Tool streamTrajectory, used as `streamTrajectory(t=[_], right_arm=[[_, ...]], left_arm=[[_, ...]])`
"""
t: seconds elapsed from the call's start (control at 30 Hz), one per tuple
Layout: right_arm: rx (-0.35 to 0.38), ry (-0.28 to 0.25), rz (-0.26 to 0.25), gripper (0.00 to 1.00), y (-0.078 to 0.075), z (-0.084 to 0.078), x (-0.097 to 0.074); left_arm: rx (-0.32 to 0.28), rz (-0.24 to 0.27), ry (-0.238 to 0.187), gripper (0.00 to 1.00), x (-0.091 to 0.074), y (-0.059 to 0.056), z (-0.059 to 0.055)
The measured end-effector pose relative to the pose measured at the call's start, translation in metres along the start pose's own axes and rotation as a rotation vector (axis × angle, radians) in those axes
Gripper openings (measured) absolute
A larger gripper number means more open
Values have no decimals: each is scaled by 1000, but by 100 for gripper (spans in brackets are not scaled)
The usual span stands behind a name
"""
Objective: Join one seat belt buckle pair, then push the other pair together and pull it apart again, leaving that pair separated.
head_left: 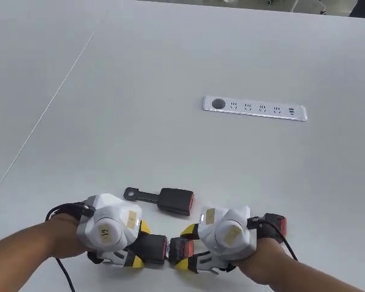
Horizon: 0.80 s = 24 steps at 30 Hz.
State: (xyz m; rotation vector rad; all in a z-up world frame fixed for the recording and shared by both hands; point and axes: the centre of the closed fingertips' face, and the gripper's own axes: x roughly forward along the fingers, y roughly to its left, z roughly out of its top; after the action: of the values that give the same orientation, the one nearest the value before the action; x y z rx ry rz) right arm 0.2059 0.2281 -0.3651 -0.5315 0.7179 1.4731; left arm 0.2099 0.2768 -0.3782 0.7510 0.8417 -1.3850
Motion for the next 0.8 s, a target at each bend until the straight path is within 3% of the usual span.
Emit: streamTrajectory(t=[0.2,0.63,0.8], right_arm=[[-16,2,-3,32,0,-2,-2],[-43,-17,-29,31,-1,-5,-5],[-40,-31,-36,31,-1,-7,-6]], left_arm=[[13,1,3,33,0,0,1],[-9,-7,-58,33,-2,-1,2],[10,-11,-73,33,-3,-1,5]])
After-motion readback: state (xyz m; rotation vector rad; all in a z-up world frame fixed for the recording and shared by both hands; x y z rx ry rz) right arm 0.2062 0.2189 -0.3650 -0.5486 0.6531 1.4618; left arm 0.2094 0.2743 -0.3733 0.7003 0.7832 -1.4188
